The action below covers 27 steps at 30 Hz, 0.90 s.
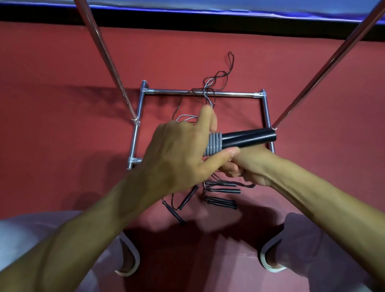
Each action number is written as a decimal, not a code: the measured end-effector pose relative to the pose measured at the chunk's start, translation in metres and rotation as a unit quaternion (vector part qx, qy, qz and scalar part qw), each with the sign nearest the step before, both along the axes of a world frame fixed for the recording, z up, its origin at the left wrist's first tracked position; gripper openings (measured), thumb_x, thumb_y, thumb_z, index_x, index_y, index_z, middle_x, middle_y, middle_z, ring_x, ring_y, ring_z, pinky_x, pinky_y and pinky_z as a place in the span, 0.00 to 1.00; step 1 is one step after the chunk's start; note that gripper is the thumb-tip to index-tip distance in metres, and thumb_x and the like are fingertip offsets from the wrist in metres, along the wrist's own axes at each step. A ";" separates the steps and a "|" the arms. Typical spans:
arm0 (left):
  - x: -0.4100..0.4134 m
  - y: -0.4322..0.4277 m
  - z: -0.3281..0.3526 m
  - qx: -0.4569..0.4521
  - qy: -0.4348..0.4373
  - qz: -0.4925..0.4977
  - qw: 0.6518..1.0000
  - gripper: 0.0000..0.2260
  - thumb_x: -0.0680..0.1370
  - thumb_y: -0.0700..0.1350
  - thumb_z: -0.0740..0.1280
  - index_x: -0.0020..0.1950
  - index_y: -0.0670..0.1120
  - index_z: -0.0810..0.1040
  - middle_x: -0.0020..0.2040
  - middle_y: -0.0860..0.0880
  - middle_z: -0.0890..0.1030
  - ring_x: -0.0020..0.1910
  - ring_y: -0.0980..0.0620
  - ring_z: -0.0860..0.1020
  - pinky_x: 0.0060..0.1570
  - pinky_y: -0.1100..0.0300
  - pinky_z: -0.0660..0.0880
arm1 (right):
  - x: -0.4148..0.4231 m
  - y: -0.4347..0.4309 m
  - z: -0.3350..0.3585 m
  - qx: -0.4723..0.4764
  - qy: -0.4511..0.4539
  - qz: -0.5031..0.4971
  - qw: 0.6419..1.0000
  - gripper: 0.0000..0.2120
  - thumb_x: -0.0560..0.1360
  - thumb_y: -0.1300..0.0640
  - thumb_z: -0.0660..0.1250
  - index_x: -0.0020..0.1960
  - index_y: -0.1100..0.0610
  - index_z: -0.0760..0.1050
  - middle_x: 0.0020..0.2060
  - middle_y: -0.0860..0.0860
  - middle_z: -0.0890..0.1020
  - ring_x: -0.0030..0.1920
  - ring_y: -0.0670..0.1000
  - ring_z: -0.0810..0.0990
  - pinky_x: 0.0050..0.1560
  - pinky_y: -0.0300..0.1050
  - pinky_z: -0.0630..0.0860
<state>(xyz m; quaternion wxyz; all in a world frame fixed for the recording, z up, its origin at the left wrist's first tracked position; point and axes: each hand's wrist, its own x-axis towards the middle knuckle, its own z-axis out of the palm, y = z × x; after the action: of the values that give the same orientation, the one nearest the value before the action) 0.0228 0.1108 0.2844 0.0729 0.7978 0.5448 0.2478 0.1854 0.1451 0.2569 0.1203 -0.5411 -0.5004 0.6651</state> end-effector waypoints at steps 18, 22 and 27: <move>-0.033 0.034 -0.010 -0.129 -0.281 0.119 0.944 0.24 0.83 0.54 0.61 0.31 0.42 0.67 0.24 0.54 0.63 0.25 0.51 0.62 0.27 0.54 0.61 | 0.037 0.023 0.004 0.323 -0.068 0.045 0.943 0.13 0.76 0.48 0.75 0.40 0.55 0.78 0.31 0.50 0.77 0.29 0.46 0.70 0.32 0.44 0.68; -0.036 0.039 -0.005 -0.294 -0.416 0.157 0.846 0.25 0.85 0.53 0.61 0.31 0.43 0.64 0.21 0.50 0.63 0.19 0.54 0.58 0.22 0.68 0.56 | 0.054 0.028 0.014 0.582 -0.120 0.088 0.799 0.08 0.76 0.52 0.76 0.44 0.56 0.83 0.34 0.49 0.80 0.31 0.45 0.74 0.35 0.42 0.70; -0.037 0.035 -0.003 -0.330 -0.397 0.129 0.846 0.23 0.85 0.54 0.60 0.33 0.48 0.61 0.24 0.48 0.62 0.20 0.55 0.57 0.23 0.68 0.55 | 0.062 0.030 0.031 0.290 -0.014 0.050 0.955 0.12 0.76 0.54 0.73 0.43 0.64 0.84 0.28 0.55 0.80 0.25 0.47 0.73 0.27 0.39 0.71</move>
<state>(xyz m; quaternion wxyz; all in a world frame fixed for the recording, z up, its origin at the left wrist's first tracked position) -0.0143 0.1461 0.2819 0.5096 0.4824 0.6171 0.3561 0.2470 0.1751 0.2881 0.2318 -0.4659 -0.7002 0.4888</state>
